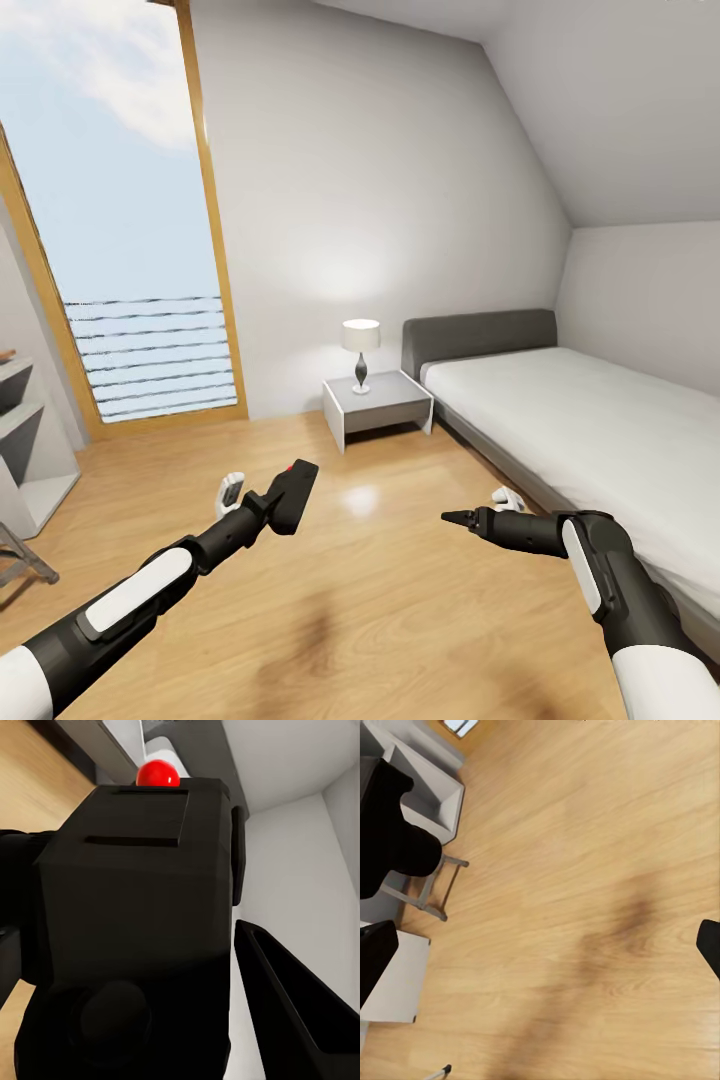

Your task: Attach the digital camera to the camera tripod in the bedroom.

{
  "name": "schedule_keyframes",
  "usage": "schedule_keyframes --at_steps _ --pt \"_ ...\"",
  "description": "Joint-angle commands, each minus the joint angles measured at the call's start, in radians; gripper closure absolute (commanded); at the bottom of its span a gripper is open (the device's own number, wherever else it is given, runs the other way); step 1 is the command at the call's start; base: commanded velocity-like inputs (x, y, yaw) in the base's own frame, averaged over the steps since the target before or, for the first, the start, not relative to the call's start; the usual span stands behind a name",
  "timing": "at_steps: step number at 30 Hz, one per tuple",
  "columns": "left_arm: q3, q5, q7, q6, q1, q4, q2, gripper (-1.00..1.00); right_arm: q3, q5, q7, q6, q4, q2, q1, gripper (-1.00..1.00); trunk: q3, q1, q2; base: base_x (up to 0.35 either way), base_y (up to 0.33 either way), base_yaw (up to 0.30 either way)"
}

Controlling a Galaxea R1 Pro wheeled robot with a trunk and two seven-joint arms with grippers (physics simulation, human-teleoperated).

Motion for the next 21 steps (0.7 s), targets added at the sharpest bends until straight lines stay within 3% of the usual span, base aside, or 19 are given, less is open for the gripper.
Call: schedule_keyframes --at_steps 1,21 --pt "-0.003 0.008 -0.006 0.000 -0.002 0.000 0.001 1.00 -0.001 -0.005 -0.001 0.008 0.000 0.000 -0.001 -1.00 0.002 -0.004 0.007 0.000 0.000 0.000" --pt "-0.002 0.033 -0.006 0.000 -0.001 0.004 0.003 1.00 -0.003 -0.005 -0.001 0.008 0.000 0.000 -0.001 -1.00 0.065 -0.081 0.147 0.000 0.000 0.000"
